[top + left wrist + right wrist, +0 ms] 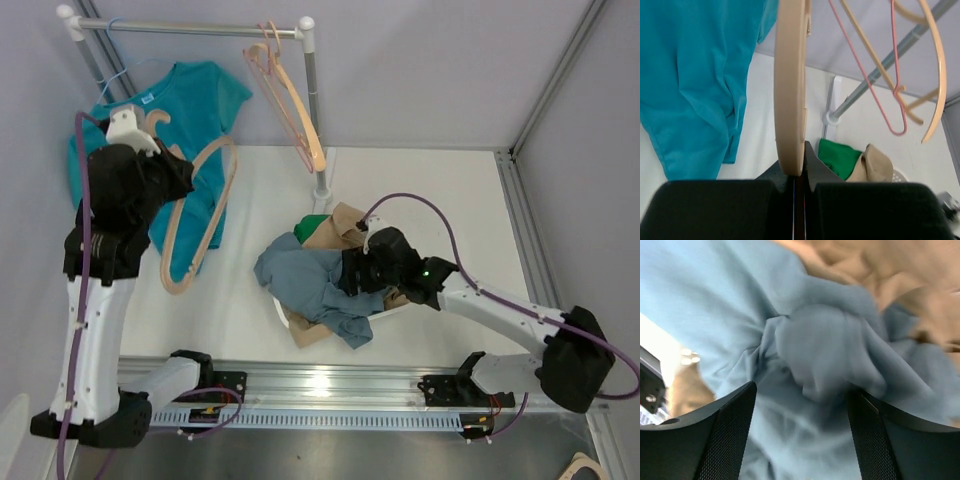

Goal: Remove the t-shirt from the hanger

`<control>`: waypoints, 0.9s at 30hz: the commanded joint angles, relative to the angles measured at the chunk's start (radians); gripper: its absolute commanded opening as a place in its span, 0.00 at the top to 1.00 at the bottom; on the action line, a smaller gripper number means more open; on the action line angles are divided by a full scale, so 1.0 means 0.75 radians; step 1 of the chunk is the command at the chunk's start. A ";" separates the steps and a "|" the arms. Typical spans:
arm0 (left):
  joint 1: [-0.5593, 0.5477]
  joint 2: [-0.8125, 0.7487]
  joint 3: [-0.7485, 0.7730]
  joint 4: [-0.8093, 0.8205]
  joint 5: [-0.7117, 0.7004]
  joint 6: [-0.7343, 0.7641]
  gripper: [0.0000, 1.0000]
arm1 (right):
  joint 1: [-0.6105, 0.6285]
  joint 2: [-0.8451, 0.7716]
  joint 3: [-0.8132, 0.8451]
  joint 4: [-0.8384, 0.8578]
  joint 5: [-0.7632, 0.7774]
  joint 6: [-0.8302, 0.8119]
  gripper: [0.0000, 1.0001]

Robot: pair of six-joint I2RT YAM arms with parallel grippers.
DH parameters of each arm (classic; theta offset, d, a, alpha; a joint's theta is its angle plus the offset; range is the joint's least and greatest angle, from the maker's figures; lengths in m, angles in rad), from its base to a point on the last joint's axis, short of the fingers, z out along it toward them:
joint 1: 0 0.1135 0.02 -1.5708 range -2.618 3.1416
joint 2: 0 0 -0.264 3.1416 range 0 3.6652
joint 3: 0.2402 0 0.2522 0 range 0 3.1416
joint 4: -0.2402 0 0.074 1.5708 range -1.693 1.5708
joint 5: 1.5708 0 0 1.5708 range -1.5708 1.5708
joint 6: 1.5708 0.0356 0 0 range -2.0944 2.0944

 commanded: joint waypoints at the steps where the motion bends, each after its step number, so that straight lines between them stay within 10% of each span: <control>1: 0.074 0.127 0.224 0.014 0.126 0.020 0.99 | -0.011 -0.151 0.118 -0.145 0.139 -0.044 0.25; 10: 0.149 0.369 0.399 0.113 0.127 0.040 0.99 | -0.013 -0.566 0.137 -0.110 0.202 -0.106 0.01; 27: 0.000 0.893 0.792 0.617 -0.243 0.271 0.99 | -0.013 -0.929 0.051 -0.155 0.205 -0.138 0.01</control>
